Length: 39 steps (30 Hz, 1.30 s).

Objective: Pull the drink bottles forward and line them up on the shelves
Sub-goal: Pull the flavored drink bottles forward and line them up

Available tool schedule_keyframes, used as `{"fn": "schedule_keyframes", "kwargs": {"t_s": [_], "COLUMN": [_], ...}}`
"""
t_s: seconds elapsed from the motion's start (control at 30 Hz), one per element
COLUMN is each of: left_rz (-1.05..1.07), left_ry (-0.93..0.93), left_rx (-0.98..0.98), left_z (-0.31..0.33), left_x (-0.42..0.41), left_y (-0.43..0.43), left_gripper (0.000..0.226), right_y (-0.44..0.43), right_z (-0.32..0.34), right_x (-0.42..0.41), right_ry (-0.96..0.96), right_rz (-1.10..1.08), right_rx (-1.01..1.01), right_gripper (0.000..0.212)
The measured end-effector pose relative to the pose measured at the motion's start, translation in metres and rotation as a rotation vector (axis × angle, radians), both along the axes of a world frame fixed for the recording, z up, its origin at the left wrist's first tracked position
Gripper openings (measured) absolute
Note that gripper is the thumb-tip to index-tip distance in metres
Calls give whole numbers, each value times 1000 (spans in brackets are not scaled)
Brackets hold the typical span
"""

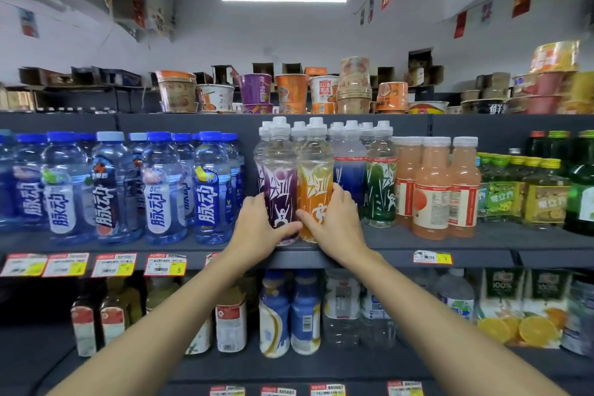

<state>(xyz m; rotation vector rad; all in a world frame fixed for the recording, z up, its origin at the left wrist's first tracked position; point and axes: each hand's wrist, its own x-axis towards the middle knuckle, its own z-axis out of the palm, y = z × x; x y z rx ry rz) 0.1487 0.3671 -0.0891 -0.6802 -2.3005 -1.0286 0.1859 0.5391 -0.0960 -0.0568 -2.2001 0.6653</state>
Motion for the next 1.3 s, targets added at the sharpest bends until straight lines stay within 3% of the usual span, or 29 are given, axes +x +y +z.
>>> {"fn": "schedule_keyframes", "kwargs": {"t_s": [0.17,0.33,0.43,0.77,0.93,1.3], "left_rz": [-94,-162,-158,-168,-192,-197], "left_ry": [40,15,6,49,72,61], "left_rx": [-21,-103,-173,-195,-169,-98], "left_z": [-8,-6,-4,-13,-17,-23], "left_x": [-2,-10,-16,-25,-27,-29], "left_y": [-29,-43,-45,-51,-52,-55], "left_gripper": [80,87,90,100,82,70], "right_y": [4,13,22,27,28,26], "right_z": [3,3,7,2,0,-6], "right_x": [10,10,5,1,1,-9], "right_ry": [-243,-265,-290,-319,-298,-280], "right_rz": [232,299,354,331,337,295], "right_rx": [197,179,110,158,156,151], "right_gripper": [105,121,114,90,87,89]}}
